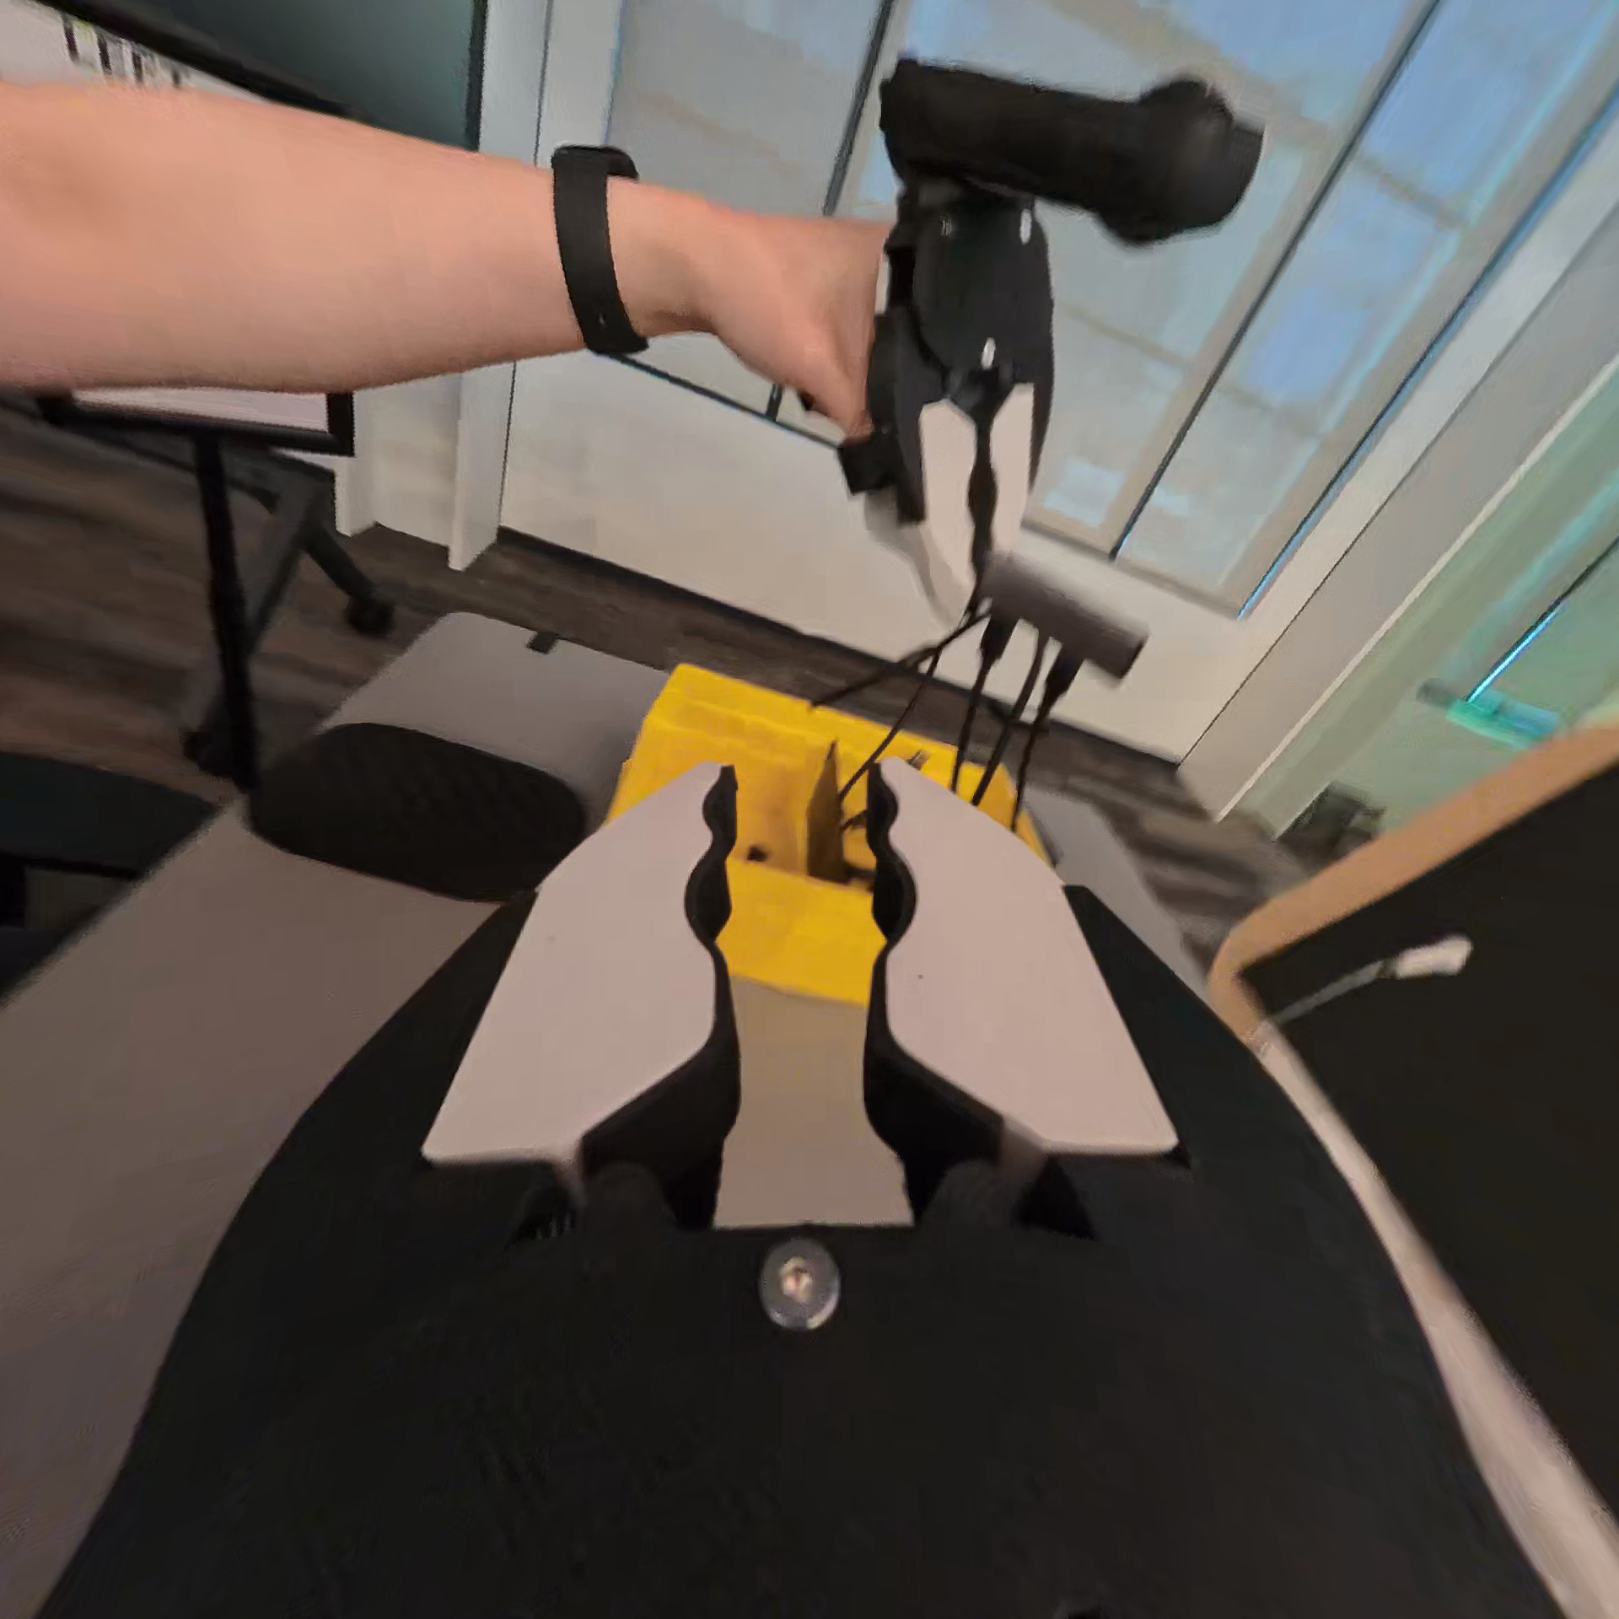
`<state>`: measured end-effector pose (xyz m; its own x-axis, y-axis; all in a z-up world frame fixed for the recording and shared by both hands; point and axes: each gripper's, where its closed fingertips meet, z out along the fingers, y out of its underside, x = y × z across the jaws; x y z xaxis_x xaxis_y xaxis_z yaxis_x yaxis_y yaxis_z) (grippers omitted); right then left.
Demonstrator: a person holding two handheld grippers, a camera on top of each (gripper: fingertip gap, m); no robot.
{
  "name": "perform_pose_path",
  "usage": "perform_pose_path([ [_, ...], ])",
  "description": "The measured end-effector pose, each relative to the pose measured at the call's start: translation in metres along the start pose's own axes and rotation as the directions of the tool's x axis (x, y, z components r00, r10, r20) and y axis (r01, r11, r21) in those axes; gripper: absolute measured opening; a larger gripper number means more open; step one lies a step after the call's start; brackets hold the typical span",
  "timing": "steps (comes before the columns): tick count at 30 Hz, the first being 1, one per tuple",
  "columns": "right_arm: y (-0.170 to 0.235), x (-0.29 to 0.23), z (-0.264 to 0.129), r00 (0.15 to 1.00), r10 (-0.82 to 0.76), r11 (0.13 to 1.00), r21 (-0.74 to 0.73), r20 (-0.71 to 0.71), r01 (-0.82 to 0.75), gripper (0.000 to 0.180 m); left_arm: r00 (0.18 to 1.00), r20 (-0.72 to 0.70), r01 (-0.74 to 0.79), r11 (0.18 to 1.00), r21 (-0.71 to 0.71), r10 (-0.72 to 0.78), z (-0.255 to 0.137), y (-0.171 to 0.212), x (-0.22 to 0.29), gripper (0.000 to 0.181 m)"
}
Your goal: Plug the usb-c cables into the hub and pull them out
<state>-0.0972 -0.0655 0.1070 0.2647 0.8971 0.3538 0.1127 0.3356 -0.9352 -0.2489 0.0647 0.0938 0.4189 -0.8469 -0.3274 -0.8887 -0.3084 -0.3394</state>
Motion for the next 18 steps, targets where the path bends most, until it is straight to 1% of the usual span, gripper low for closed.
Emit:
perform_pose_path([
  [2, -0.012, 0.016, 0.024, 0.992, -0.123, 0.991, 0.042, -0.016, 0.124, 0.03, 0.997, -0.004, -0.071, 0.997, 0.039, 0.071, -0.001, 0.002, 0.008, 0.009],
  [3, -0.013, 0.028, 0.036, 0.991, -0.131, 0.991, 0.039, -0.021, 0.131, 0.03, 0.996, -0.008, -0.093, 0.994, 0.057, 0.094, -0.001, 0.002, 0.011, 0.009],
  [5, -0.002, 0.054, 0.058, 0.997, -0.069, 0.997, -0.027, -0.016, 0.069, 0.031, 0.99, -0.016, -0.14, 0.985, 0.098, 0.142, 0.0, 0.001, 0.019, 0.009],
  [7, 0.001, 0.068, 0.074, 0.999, -0.04, 0.998, -0.042, 0.003, 0.041, 0.034, 0.982, -0.014, -0.184, 0.976, 0.116, 0.186, 0.0, 0.002, 0.024, 0.009],
  [9, -0.004, 0.073, 0.089, 0.998, -0.067, 0.997, -0.046, 0.017, 0.068, 0.034, 0.972, -0.006, -0.232, 0.966, 0.117, 0.234, 0.001, 0.002, 0.029, 0.009],
  [12, 0.004, 0.069, 0.11, 0.985, -0.14, 0.976, -0.152, 0.1, 0.154, 0.033, 0.954, 0.012, -0.3, 0.949, 0.095, 0.3, 0.002, 0.003, 0.034, 0.009],
  [13, 0.009, 0.066, 0.115, 0.98, -0.138, 0.968, -0.192, 0.143, 0.164, 0.031, 0.948, 0.014, -0.316, 0.943, 0.1, 0.317, 0.001, 0.002, 0.036, 0.009],
  [14, 0.016, 0.06, 0.118, 0.972, -0.118, 0.958, -0.236, 0.201, 0.165, 0.024, 0.944, 0.012, -0.328, 0.939, 0.107, 0.329, 0.001, 0.0, 0.037, 0.009],
  [16, 0.029, 0.065, 0.122, 0.971, -0.103, 0.934, -0.313, 0.215, 0.169, 0.023, 0.936, 0.007, -0.351, 0.928, 0.124, 0.353, 0.001, -0.002, 0.041, 0.009],
  [17, 0.031, 0.062, 0.122, 0.965, -0.087, 0.934, -0.318, 0.246, 0.165, 0.014, 0.933, 0.004, -0.356, 0.925, 0.136, 0.359, 0.001, -0.003, 0.042, 0.009],
  [18, 0.031, 0.059, 0.122, 0.961, -0.059, 0.936, -0.319, 0.272, 0.147, 0.011, 0.934, 0.001, -0.355, 0.924, 0.144, 0.358, 0.0, -0.003, 0.042, 0.009],
])
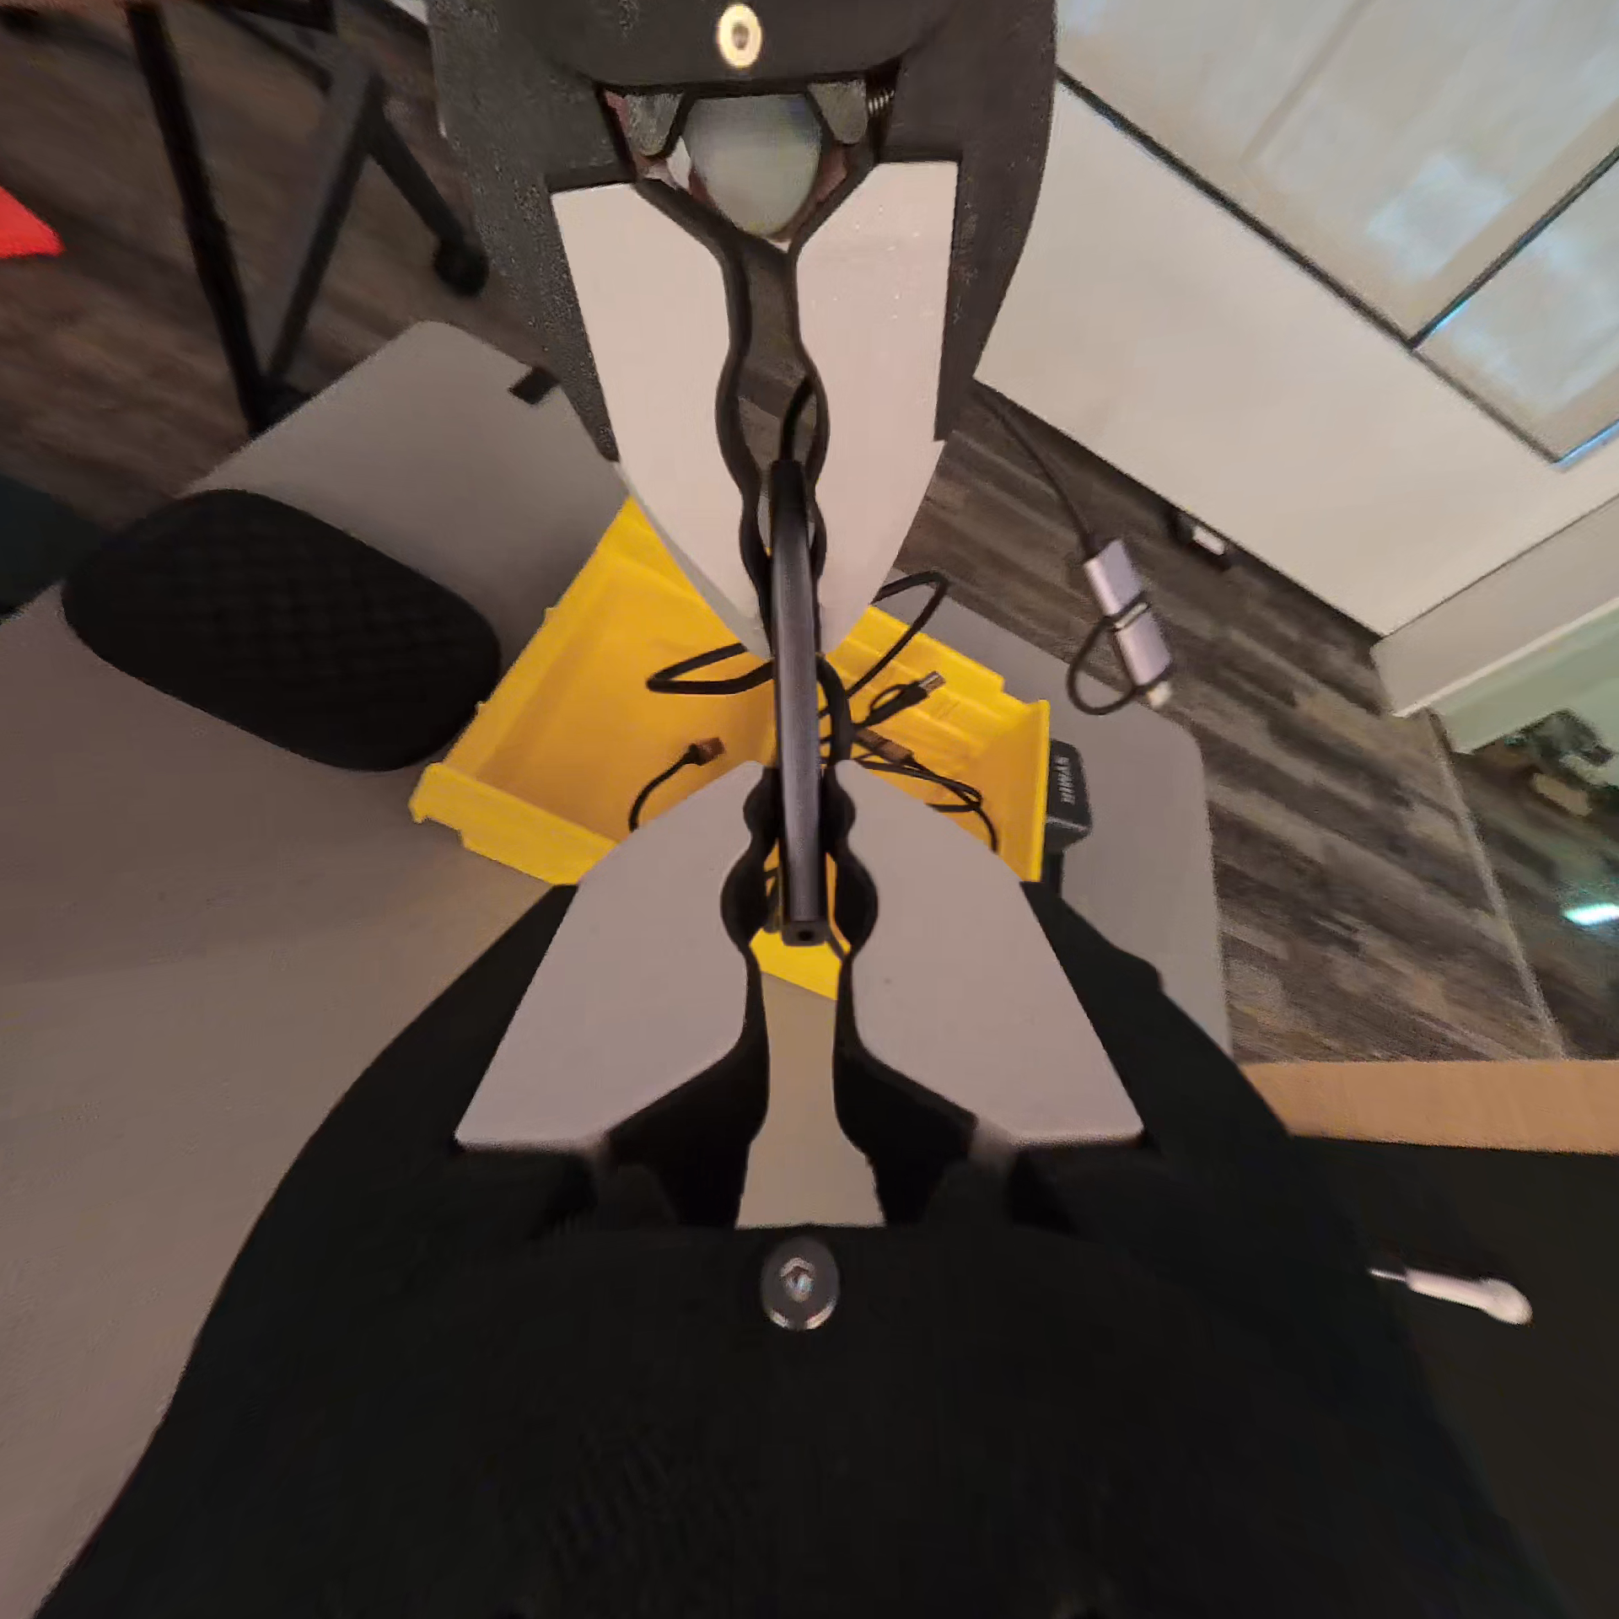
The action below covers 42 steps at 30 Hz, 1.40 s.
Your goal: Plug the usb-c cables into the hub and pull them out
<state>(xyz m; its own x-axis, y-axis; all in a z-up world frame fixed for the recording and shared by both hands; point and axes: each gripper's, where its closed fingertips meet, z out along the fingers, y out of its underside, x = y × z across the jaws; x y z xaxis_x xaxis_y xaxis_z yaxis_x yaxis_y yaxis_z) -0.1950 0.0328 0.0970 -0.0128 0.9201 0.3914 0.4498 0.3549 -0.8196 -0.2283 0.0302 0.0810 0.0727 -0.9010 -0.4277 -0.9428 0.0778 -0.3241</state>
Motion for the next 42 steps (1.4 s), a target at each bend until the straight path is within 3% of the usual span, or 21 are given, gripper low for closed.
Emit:
perform_pose_path([
  [6, -0.005, 0.004, 0.003, 0.991, 0.127, 0.99, 0.063, 0.03, -0.129, 0.011, 0.999, 0.009, 0.03, 0.996, 0.082, -0.031, -0.002, -0.001, -0.006, 0.009],
  [9, -0.022, 0.012, 0.0, 0.981, 0.191, 0.971, 0.136, 0.036, -0.194, 0.011, 0.99, 0.131, 0.03, 0.98, 0.196, -0.057, -0.02, -0.004, -0.023, 0.022],
  [11, -0.031, 0.014, 0.002, 0.979, 0.199, 0.97, 0.137, 0.039, -0.202, 0.01, 0.983, 0.145, 0.072, 0.961, 0.268, -0.114, -0.038, -0.004, -0.03, 0.025],
  [14, -0.033, 0.02, 0.006, 0.978, 0.206, 0.975, 0.086, 0.025, -0.207, 0.01, 0.962, 0.159, 0.147, 0.915, 0.375, -0.22, -0.064, 0.004, -0.044, 0.053],
  [16, -0.032, 0.025, 0.005, 0.973, 0.229, 0.97, 0.076, 0.017, -0.23, 0.01, 0.955, 0.134, 0.182, 0.882, 0.436, -0.263, -0.081, 0.01, -0.045, 0.057],
  [21, -0.04, 0.03, -0.004, 0.966, 0.256, 0.962, 0.09, 0.03, -0.257, 0.01, 0.951, 0.234, 0.117, 0.935, 0.336, -0.202, -0.079, 0.028, -0.042, 0.055],
  [25, -0.061, 0.032, -0.014, 0.975, 0.219, 0.971, 0.096, 0.029, -0.221, 0.011, 0.951, 0.256, 0.094, 0.953, 0.289, -0.171, -0.065, 0.019, -0.045, 0.062],
  [27, -0.073, 0.037, -0.021, 0.98, 0.2, 0.975, 0.092, 0.01, -0.2, 0.011, 0.949, 0.283, 0.066, 0.963, 0.262, -0.142, -0.063, 0.013, -0.05, 0.054],
  [30, -0.089, 0.045, -0.035, 0.985, 0.171, 0.983, 0.067, -0.034, -0.169, 0.01, 0.912, 0.4, -0.002, 0.975, 0.22, -0.089, -0.075, 0.006, -0.071, 0.005],
  [42, -0.205, 0.096, -0.112, 0.972, 0.102, 0.988, 0.132, -0.213, -0.075, 0.011, 0.806, 0.59, -0.089, 0.976, 0.199, -0.047, -0.204, -0.061, -0.142, 0.006],
])
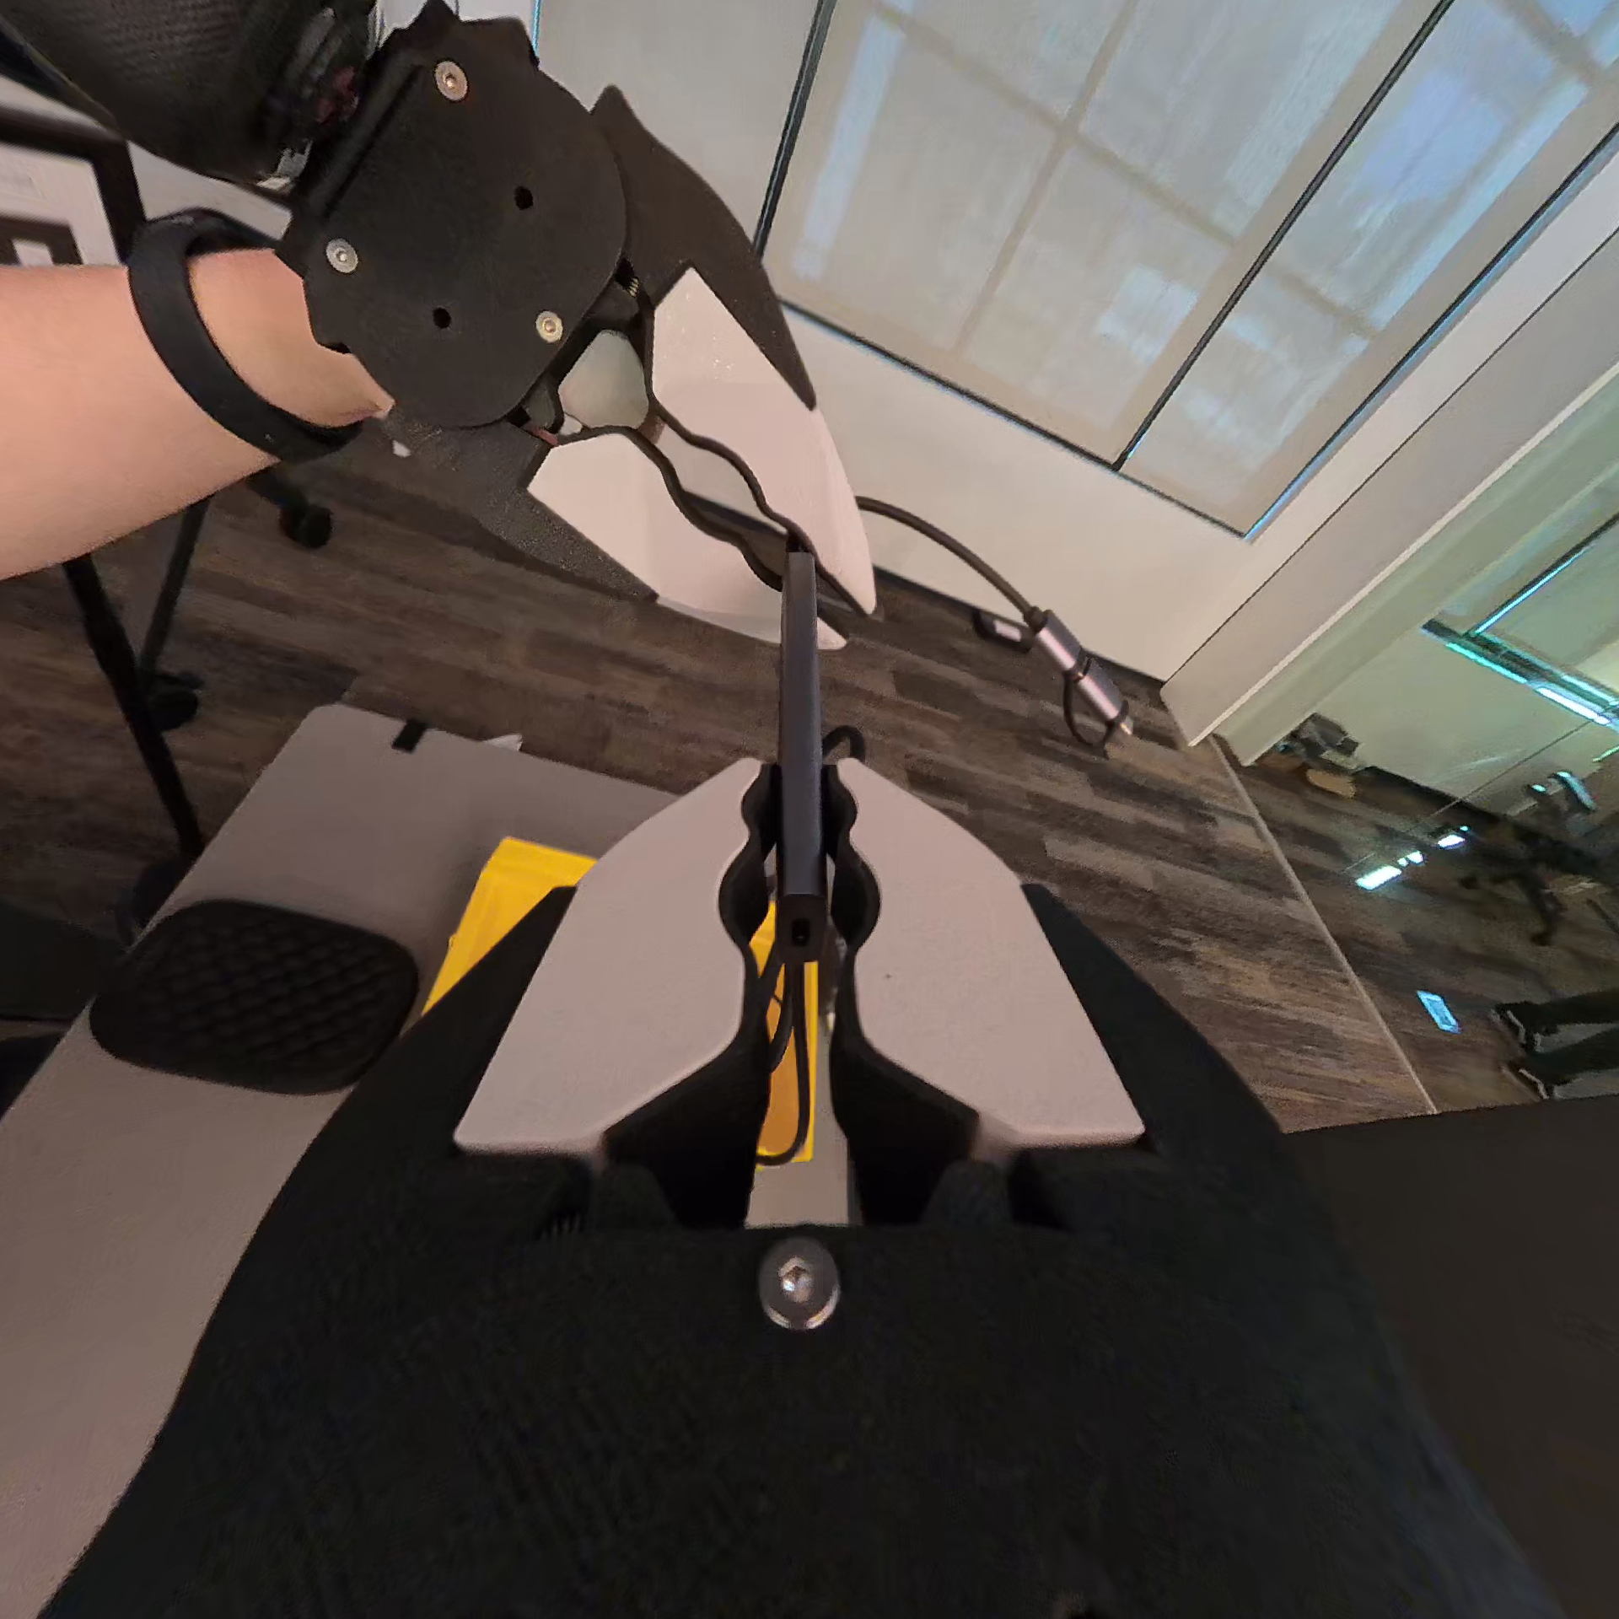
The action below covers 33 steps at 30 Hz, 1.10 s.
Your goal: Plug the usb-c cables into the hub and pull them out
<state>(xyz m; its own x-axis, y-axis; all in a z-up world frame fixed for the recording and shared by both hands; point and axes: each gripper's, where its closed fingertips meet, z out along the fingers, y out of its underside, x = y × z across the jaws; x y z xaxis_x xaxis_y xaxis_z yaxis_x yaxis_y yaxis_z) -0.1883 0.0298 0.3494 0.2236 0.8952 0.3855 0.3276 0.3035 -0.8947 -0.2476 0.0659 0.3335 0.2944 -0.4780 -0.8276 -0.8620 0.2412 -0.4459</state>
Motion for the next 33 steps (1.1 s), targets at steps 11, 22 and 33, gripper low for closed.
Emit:
perform_pose_path([
  [11, -0.043, 0.008, -0.02, 0.991, 0.131, 0.986, 0.097, 0.036, -0.134, 0.011, 1.0, 0.023, 0.02, 1.0, 0.004, -0.02, -0.03, -0.035, -0.043, 0.011],
  [22, -0.029, 0.024, -0.036, 0.982, 0.157, 0.985, 0.088, -0.103, -0.148, 0.011, 0.868, -0.113, 0.495, 0.833, 0.247, -0.483, -0.058, 0.001, -0.004, 0.043],
  [33, -0.048, 0.027, -0.053, 0.968, 0.159, 0.985, 0.096, -0.192, -0.143, 0.011, 0.703, -0.136, 0.71, 0.699, 0.085, -0.698, 0.098, 0.102, 0.165, 0.073],
])
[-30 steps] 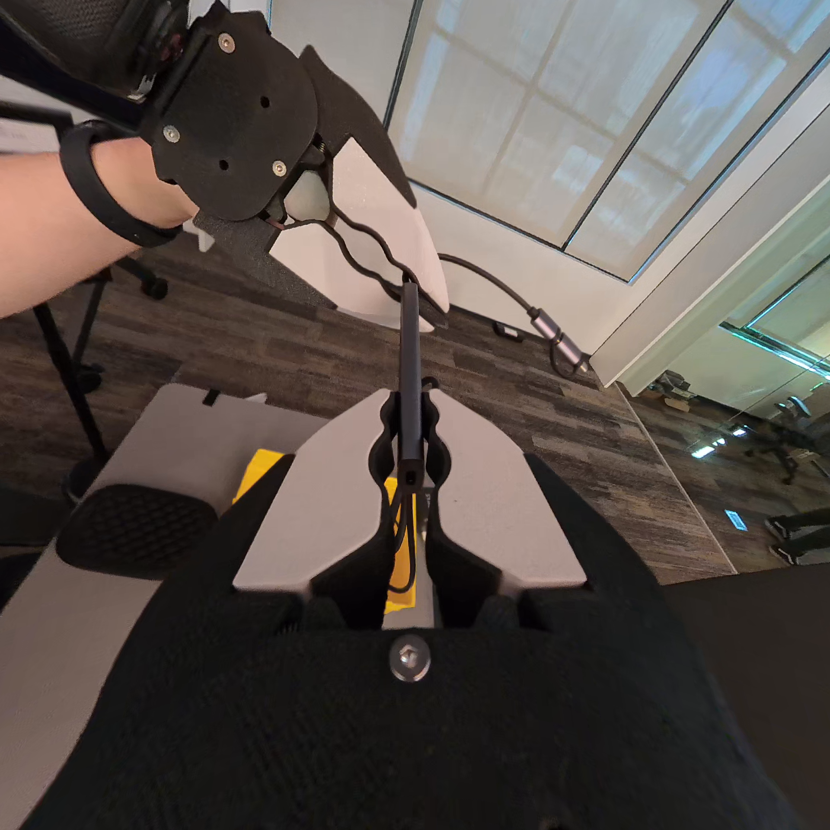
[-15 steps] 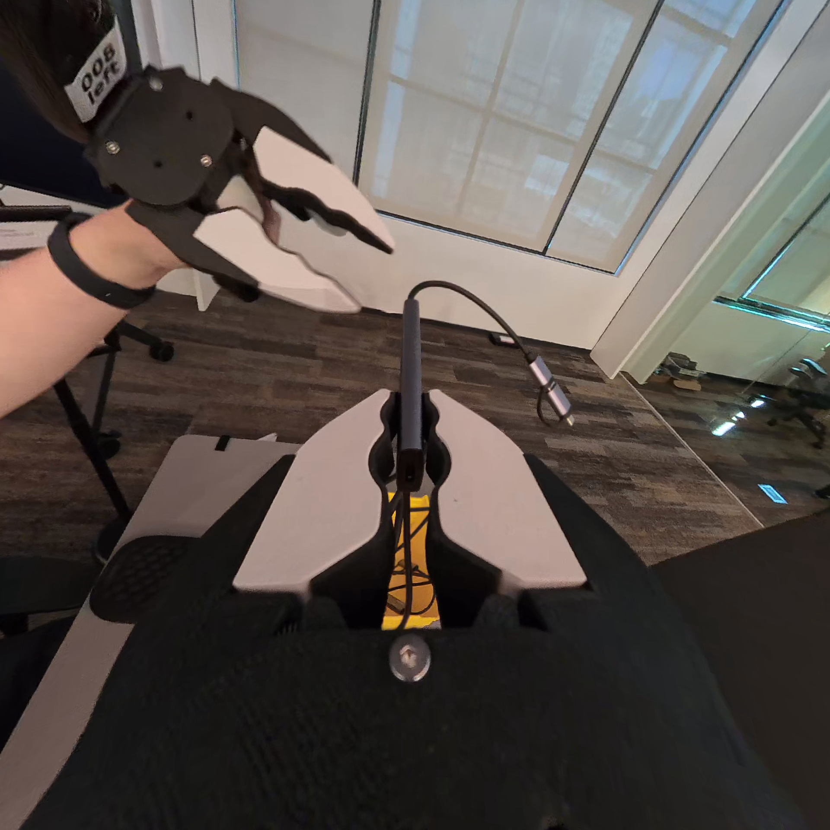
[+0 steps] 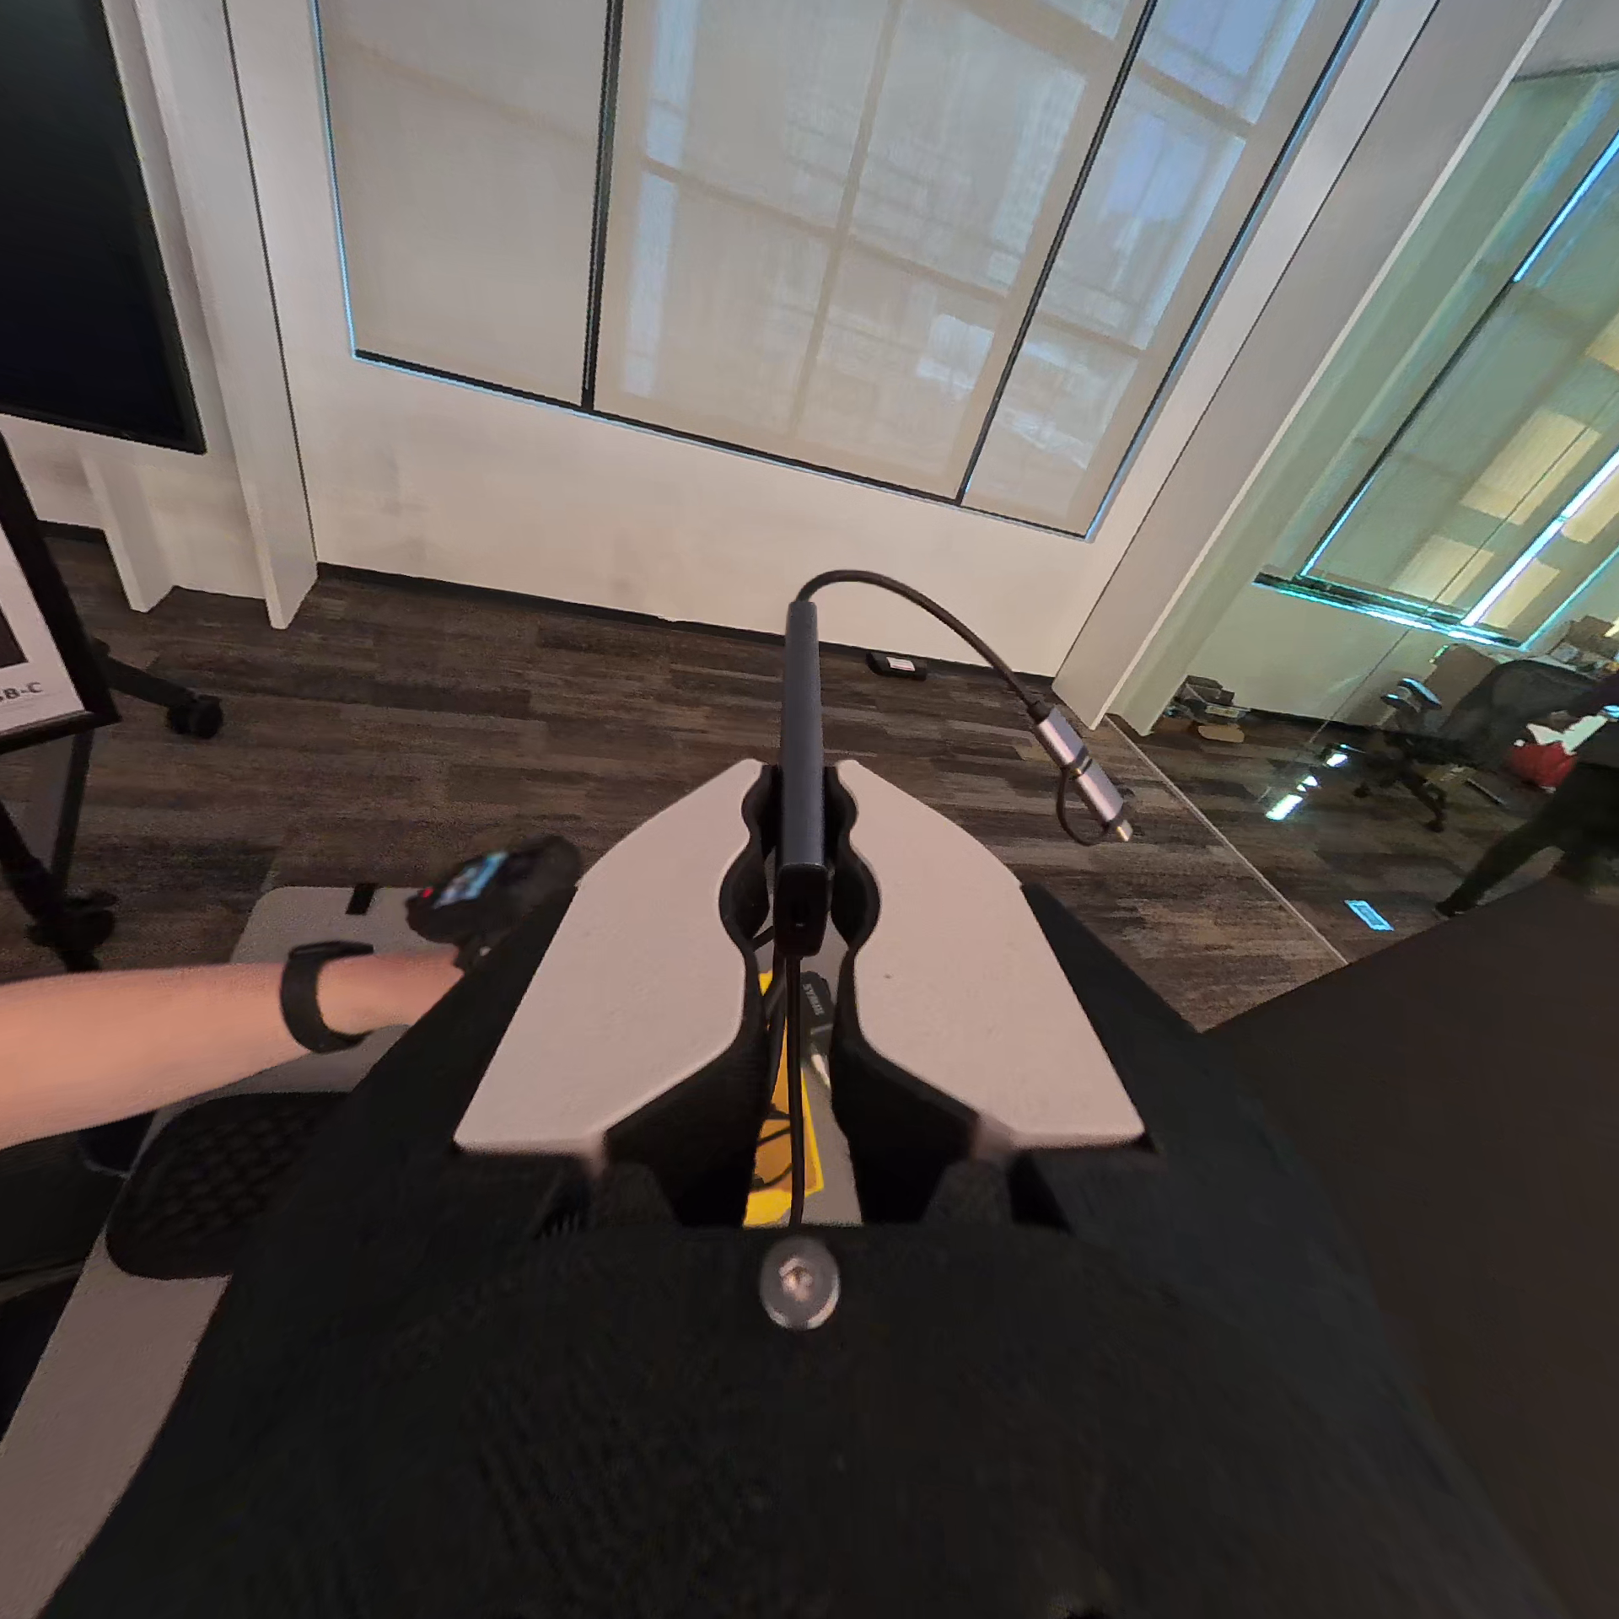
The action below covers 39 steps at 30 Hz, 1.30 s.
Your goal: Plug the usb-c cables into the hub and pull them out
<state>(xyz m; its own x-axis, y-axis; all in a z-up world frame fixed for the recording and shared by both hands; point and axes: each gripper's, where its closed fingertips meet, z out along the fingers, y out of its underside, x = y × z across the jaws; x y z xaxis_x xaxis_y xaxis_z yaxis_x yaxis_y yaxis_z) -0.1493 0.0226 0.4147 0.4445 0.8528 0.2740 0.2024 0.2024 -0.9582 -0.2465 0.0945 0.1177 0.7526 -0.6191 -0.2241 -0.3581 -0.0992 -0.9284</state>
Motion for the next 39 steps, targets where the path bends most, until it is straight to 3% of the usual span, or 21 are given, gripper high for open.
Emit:
perform_pose_path([
  [4, -0.004, 0.001, -0.006, 0.999, -0.022, 0.999, -0.027, -0.03, 0.021, 0.011, 0.967, -0.155, 0.188, 0.977, -0.105, -0.203, 0.038, 0.051, 0.02, 0.072],
  [7, -0.006, 0.001, -0.011, 0.999, -0.029, 0.999, -0.037, -0.043, 0.028, 0.011, 0.954, -0.184, 0.21, 0.966, -0.149, -0.236, 0.06, 0.073, 0.032, 0.063],
  [10, 0.0, 0.004, -0.018, 0.997, -0.042, 0.997, -0.069, -0.068, 0.037, 0.01, 0.961, -0.213, 0.141, 0.974, -0.178, -0.178, 0.072, 0.083, 0.041, 0.03],
  [12, 0.005, 0.008, -0.024, 0.994, -0.06, 0.994, -0.101, -0.094, 0.05, 0.01, 0.979, -0.176, 0.074, 0.986, -0.149, -0.1, 0.067, 0.07, 0.03, 0.005],
  [18, 0.006, 0.021, -0.048, 0.988, -0.053, 0.997, -0.067, -0.142, 0.044, 0.01, 0.992, -0.124, -0.052, 0.984, -0.172, 0.03, 0.022, 0.002, -0.018, 0.003],
  [24, 0.002, 0.03, -0.07, 0.985, -0.014, 1.0, 0.001, -0.171, 0.014, 0.011, 0.992, -0.029, -0.122, 0.976, -0.179, 0.119, -0.01, -0.043, -0.056, 0.002],
  [33, 0.023, 0.027, -0.079, 0.982, -0.033, 0.998, -0.06, -0.185, 0.022, 0.011, 0.996, -0.02, -0.084, 0.98, -0.18, 0.082, -0.008, -0.03, -0.068, 0.002],
  [39, 0.029, 0.027, -0.095, 0.974, -0.055, 0.994, -0.104, -0.221, 0.033, 0.011, 0.984, -0.16, -0.103, 0.98, -0.168, 0.076, -0.024, -0.04, -0.034, 0.001],
])
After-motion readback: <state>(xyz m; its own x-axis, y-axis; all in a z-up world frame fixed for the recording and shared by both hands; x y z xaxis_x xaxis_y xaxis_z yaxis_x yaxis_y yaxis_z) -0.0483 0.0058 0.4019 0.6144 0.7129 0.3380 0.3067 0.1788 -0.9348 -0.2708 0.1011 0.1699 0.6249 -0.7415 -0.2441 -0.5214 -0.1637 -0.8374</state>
